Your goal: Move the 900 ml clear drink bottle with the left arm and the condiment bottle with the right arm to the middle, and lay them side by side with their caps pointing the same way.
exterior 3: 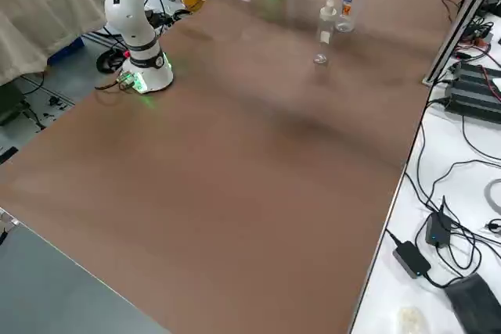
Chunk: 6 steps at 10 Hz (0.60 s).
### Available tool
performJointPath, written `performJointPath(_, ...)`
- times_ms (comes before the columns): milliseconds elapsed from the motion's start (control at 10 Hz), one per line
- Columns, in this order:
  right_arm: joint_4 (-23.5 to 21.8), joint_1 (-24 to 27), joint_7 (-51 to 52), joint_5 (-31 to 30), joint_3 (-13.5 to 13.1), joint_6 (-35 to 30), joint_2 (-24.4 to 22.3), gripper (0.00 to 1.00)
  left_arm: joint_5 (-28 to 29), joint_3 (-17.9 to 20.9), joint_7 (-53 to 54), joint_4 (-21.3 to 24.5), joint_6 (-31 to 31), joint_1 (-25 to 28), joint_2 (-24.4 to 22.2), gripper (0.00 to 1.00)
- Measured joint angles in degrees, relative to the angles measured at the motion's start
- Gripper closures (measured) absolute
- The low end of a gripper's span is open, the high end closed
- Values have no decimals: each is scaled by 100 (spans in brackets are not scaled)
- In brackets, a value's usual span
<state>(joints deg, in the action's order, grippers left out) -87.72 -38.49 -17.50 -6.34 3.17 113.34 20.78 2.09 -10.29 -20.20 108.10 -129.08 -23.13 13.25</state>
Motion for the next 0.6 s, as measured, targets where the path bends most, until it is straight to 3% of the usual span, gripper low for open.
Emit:
performJointPath(300, 0, -27, 1565, -60, -1, -1, 0, 1, -1, 9, -129, 9, 15, 9, -16, 33)
performJointPath(600, 0, -30, 2929, -75, 0, -2, 0, 1, -1, 9, -297, 14, 47, 11, -24, 33)
